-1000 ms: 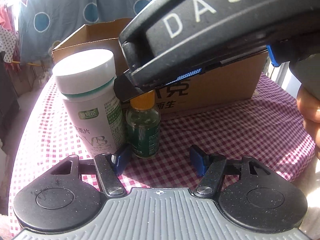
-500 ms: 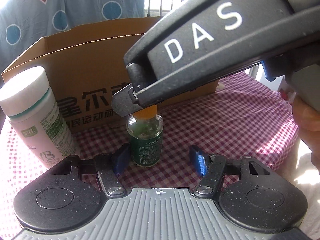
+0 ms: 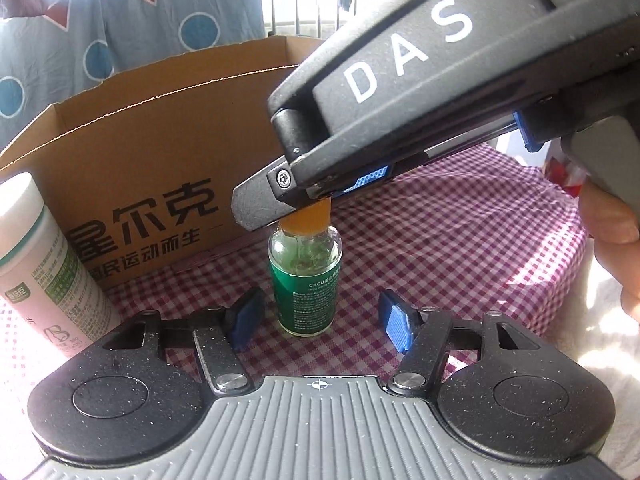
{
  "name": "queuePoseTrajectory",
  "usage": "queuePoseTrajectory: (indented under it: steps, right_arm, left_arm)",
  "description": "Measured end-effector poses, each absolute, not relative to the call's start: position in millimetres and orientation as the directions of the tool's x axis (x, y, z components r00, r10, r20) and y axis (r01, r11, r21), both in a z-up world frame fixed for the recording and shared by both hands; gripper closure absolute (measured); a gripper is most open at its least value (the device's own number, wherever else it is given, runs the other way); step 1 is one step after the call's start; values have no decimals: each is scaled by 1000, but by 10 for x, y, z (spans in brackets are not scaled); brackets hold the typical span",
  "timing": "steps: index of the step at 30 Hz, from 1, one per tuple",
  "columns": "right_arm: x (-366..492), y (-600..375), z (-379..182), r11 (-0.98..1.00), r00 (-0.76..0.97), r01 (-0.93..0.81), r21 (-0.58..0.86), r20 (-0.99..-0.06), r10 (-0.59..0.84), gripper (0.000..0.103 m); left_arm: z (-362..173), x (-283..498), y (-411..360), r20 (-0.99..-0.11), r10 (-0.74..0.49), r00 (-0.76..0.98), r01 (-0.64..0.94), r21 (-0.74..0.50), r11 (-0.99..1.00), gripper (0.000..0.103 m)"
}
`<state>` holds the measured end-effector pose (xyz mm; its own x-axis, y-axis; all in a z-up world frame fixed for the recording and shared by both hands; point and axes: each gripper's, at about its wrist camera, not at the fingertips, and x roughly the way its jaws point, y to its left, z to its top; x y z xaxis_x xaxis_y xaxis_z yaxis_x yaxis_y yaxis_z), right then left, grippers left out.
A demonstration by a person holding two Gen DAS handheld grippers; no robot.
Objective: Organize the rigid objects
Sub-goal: 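Close the right tool around the green dropper bottle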
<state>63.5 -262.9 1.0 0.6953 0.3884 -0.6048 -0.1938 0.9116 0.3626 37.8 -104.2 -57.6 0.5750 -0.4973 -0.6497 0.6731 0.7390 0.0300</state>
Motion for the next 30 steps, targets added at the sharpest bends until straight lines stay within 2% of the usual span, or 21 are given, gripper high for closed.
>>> queuePoseTrajectory:
  steps: [11, 13, 18, 30]
  right_arm:
    - [643, -2707, -11, 901, 690, -186, 392, -600, 404, 78]
    - [638, -2695, -8, 902, 691, -188, 388, -601, 402, 78]
    - [609, -2657, 13, 914, 691, -191, 359, -612, 385, 76]
    - [572, -2679, -11, 917, 688, -181, 355, -621, 376, 71]
  left_arm:
    - [-577, 573, -1051, -635, -492, 595, 660, 37, 750, 51]
    - [-585, 603, -1062, -631, -500, 593, 665, 32, 747, 59]
    - [-592, 659, -1124, -629, -516, 582, 671, 13, 742, 70]
    - [-601, 621, -1148, -626, -505, 594, 664, 27, 748, 70]
